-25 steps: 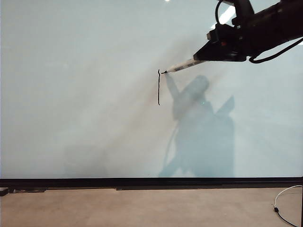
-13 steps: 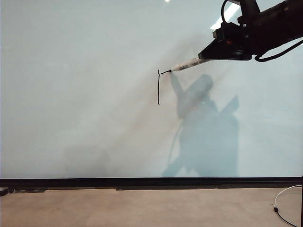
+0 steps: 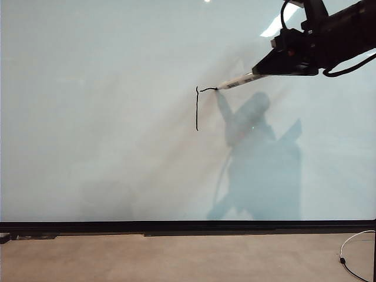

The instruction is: Pick up the pen on the shelf to the right of the whiteboard and draw a rectangle.

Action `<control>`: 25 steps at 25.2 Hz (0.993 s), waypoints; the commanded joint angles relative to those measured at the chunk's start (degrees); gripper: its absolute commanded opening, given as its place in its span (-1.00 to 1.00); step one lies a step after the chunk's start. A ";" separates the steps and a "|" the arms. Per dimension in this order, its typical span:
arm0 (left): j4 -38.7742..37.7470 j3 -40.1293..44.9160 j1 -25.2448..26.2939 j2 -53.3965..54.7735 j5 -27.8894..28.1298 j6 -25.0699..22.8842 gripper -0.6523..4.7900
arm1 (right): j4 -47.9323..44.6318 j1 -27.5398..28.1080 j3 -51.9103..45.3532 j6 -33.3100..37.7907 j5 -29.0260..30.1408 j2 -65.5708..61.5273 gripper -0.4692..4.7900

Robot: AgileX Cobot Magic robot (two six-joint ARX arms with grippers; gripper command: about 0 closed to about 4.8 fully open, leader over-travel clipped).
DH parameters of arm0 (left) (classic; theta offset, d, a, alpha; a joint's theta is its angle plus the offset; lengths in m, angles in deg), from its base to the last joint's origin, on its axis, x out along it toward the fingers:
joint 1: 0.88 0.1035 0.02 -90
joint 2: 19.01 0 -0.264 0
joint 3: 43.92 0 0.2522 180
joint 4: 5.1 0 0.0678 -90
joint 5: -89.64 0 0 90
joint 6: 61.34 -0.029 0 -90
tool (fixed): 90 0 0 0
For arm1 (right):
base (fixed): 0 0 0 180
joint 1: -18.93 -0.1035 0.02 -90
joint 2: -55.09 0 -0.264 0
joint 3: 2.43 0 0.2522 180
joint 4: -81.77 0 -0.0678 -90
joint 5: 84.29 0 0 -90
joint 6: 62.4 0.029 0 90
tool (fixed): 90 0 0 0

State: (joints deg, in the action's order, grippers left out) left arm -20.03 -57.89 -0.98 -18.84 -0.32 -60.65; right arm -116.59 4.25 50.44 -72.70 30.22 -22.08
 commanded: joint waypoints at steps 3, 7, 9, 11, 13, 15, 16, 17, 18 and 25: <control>0.37 -0.15 0.00 0.02 -0.22 -0.24 -0.78 | -0.55 1.92 0.02 -0.31 -3.39 1.20 -0.84; 0.37 -0.17 0.00 0.02 -0.24 -0.24 -0.78 | 0.20 2.93 -0.33 -0.48 -2.73 1.92 -0.84; 0.37 -0.15 0.00 0.02 -0.22 -0.24 -0.78 | 0.17 3.74 -0.72 -0.48 -2.60 2.36 -0.84; 0.37 -0.15 0.00 0.02 -0.22 -0.24 -0.78 | 0.15 4.26 -1.22 -0.48 -2.45 2.82 -0.84; 0.37 -0.17 0.00 0.02 -0.24 -0.24 -0.78 | 0.17 4.28 -1.55 -0.48 -2.47 3.23 -0.84; 0.37 -0.15 0.00 0.02 -0.20 -0.24 -0.78 | 0.17 5.38 -1.99 -0.50 -2.27 3.87 -0.84; 0.35 -0.15 0.00 0.02 -0.22 -0.24 -0.78 | 0.17 5.77 -2.10 -0.48 -1.77 4.04 -0.84; 0.37 -0.17 0.00 0.02 -0.22 -0.24 -0.78 | 0.17 5.77 -2.10 -0.48 -1.77 4.07 -0.84; 0.37 -0.17 0.00 0.02 -0.24 -0.24 -0.78 | 0.17 5.84 -2.10 -0.50 -1.75 4.07 -0.84; 0.37 -0.17 0.00 0.02 -0.22 -0.24 -0.78 | 0.44 5.35 -3.89 -0.24 5.64 5.64 -0.84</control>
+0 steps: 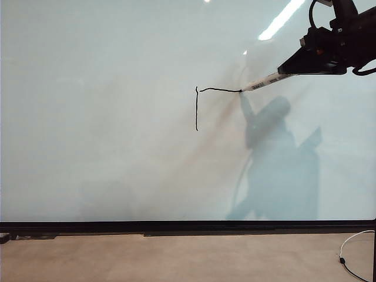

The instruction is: Pick up the pen on the shelf to the right of the whiteboard and draw a rectangle.

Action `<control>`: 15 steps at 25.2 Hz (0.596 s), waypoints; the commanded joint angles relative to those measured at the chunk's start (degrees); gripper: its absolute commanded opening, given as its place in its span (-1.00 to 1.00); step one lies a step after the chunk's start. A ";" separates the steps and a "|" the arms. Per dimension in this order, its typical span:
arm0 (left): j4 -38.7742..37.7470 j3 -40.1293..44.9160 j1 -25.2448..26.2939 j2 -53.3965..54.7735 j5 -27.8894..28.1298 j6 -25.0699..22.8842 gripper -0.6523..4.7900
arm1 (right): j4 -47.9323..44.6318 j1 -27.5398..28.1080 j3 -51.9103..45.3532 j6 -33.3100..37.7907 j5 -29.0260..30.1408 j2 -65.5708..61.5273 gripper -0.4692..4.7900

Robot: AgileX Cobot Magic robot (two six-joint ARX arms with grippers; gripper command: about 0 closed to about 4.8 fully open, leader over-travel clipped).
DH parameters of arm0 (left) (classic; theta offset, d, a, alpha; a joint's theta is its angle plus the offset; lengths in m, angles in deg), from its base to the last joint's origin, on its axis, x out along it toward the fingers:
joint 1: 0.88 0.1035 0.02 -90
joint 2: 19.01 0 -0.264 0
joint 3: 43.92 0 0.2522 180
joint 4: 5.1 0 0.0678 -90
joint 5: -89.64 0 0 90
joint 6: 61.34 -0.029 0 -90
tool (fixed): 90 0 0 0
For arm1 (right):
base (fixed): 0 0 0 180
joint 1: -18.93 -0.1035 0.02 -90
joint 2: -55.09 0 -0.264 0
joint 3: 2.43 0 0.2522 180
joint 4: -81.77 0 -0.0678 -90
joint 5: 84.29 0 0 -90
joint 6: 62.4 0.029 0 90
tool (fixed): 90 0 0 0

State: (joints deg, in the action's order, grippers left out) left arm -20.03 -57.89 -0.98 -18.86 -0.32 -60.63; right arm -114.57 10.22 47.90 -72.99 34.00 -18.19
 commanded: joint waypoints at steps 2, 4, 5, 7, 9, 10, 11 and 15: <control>0.37 -0.17 0.00 0.04 -0.24 -0.26 -0.78 | -1.84 -2.21 -3.72 -0.13 1.68 4.07 -0.84; 0.35 -0.15 -0.02 0.04 -0.22 -0.26 -0.78 | -1.81 -3.50 -6.21 0.11 2.01 6.91 -0.84; 0.33 -0.15 -0.02 0.04 -0.22 -0.26 -0.78 | -1.73 -4.09 -6.86 0.31 2.12 7.58 -0.84; 0.37 -0.17 0.00 0.04 -0.24 -0.26 -0.78 | -1.68 -5.60 -7.80 0.72 2.08 8.04 -0.84; 0.37 -0.15 -0.02 0.04 -0.22 -0.26 -0.78 | -1.90 -6.64 -7.98 1.01 2.08 6.99 -0.84; 0.37 -0.15 -0.02 0.04 -0.22 -0.26 -0.78 | -2.84 -7.87 -7.98 1.20 1.66 5.73 -0.84; 0.39 -0.17 -0.02 0.04 -0.24 -0.26 -0.78 | -4.09 -8.61 -7.98 1.46 1.29 4.35 -0.84; 0.37 -0.17 -0.02 0.04 -0.26 -0.26 -0.78 | -13.25 -9.27 -7.89 5.18 1.40 -3.65 -0.84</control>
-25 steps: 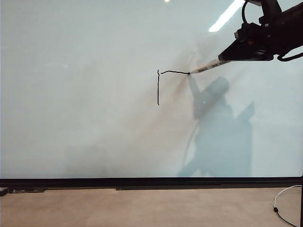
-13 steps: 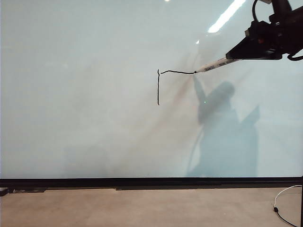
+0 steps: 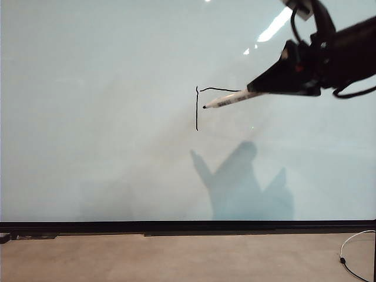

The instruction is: Pick up the pen on the shelf to the right of the whiteboard and draw a rectangle.

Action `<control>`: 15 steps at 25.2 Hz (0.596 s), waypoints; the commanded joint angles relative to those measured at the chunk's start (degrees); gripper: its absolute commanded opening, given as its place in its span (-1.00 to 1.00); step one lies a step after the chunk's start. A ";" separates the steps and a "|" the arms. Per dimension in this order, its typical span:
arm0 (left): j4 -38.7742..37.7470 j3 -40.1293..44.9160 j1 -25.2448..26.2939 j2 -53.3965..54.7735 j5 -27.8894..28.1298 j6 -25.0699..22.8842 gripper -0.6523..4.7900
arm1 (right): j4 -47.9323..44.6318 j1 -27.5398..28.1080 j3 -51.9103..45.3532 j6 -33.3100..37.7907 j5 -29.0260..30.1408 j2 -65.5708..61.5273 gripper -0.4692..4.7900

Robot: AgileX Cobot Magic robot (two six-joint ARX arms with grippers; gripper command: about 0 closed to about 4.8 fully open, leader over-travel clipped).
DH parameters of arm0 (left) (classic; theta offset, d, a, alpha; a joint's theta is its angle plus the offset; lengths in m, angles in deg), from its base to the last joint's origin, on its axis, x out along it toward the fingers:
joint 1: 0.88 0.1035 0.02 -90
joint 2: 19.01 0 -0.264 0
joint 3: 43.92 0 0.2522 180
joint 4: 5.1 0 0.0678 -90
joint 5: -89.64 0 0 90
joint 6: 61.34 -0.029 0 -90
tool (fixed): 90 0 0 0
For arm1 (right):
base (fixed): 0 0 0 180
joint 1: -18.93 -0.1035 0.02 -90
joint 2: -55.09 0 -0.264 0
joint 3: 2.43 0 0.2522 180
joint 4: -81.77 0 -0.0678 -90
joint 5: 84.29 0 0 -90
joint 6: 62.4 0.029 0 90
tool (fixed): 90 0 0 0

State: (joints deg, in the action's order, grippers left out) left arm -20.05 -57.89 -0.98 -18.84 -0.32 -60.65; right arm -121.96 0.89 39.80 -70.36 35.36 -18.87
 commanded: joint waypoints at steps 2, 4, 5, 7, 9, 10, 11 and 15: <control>0.37 -0.15 -0.02 0.02 -0.24 -0.24 -0.78 | -9.99 0.07 0.33 3.76 -0.15 -7.61 -0.84; 0.39 -0.17 -0.02 0.02 -0.22 -0.24 -0.78 | -12.00 0.07 0.63 4.17 -0.13 -9.81 -0.84; 0.39 -0.15 -0.02 0.02 -0.22 -0.24 -0.78 | -12.57 0.07 1.40 4.37 -0.11 -11.58 -0.84; 0.39 -0.15 -0.02 0.02 -0.24 -0.24 -0.78 | -12.63 0.07 2.82 4.35 0.07 -13.75 -0.84; 0.39 -0.15 -0.02 0.02 -0.22 -0.24 -0.78 | -13.92 0.07 3.93 4.35 0.04 -15.80 -0.84; 0.39 -0.15 -0.02 0.02 -0.24 -0.24 -0.78 | -14.12 0.07 4.17 4.39 -0.04 -16.26 -0.84; 0.39 -0.17 -0.02 0.02 -0.24 -0.24 -0.78 | -13.73 0.07 4.59 4.55 0.02 -16.81 -0.84; 0.37 -0.17 -0.02 0.02 -0.24 -0.24 -0.78 | -14.14 0.07 4.61 4.42 -0.76 -17.18 -0.84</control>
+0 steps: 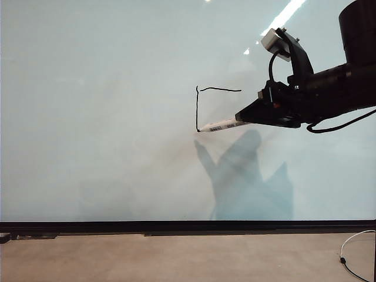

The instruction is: Pick up the pen on the shelf to the right of the whiteboard and draw a rectangle.

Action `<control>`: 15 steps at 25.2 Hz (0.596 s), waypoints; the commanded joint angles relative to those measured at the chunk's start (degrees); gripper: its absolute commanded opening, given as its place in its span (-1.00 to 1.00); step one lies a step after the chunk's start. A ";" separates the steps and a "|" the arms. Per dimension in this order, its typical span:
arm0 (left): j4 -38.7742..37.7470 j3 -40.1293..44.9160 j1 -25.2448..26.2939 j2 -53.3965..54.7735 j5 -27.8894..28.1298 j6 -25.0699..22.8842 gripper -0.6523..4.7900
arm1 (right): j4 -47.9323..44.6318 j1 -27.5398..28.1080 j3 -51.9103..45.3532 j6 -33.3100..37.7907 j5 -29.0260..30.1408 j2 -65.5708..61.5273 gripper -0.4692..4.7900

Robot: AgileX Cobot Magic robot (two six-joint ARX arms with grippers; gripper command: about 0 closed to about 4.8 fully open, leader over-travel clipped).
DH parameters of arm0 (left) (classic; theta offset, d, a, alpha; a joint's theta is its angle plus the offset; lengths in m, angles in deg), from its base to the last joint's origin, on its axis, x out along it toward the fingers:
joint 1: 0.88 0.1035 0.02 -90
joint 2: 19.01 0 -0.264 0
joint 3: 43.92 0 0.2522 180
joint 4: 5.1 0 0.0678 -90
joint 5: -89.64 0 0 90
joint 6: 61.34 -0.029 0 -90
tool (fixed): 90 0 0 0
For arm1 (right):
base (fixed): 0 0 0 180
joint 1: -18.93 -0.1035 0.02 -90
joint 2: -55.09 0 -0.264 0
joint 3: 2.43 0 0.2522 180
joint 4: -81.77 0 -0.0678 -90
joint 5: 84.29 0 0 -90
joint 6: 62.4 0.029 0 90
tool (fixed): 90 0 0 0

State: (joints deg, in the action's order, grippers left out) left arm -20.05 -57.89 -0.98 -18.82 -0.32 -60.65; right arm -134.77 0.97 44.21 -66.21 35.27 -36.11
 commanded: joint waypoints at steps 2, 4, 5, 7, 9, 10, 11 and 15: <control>0.37 -0.15 -0.02 0.00 -0.22 -0.24 -0.78 | -1.42 -0.02 0.22 0.17 -0.98 0.02 -0.84; 0.37 -0.17 -0.02 0.00 -0.22 -0.24 -0.78 | -1.42 -0.02 0.22 0.17 -1.14 0.00 -0.84; 0.39 -0.17 -0.02 0.00 -0.22 -0.24 -0.78 | -1.42 -0.02 0.22 0.17 -1.16 0.00 -0.84; 0.39 -0.17 -0.02 0.00 -0.24 -0.24 -0.78 | -1.73 -0.02 0.22 0.15 -1.16 0.00 -0.84; 0.39 -0.15 -0.02 0.00 -0.22 -0.24 -0.78 | -2.10 -0.02 0.22 0.15 -1.16 0.00 -0.84; 0.39 -0.15 -0.02 0.00 -0.22 -0.24 -0.78 | -2.25 -0.02 0.22 0.15 -1.16 0.00 -0.84; 0.39 -0.15 -0.02 0.00 -0.22 -0.24 -0.78 | -2.34 0.00 0.22 0.15 -1.22 0.00 -0.84; 0.39 -0.17 -0.02 0.00 -0.22 -0.24 -0.78 | -2.21 0.00 0.68 -0.28 -1.36 -0.02 -0.84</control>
State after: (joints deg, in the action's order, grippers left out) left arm -20.05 -57.89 -0.98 -18.82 -0.32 -60.63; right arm -136.06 0.97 44.30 -66.32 33.96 -36.33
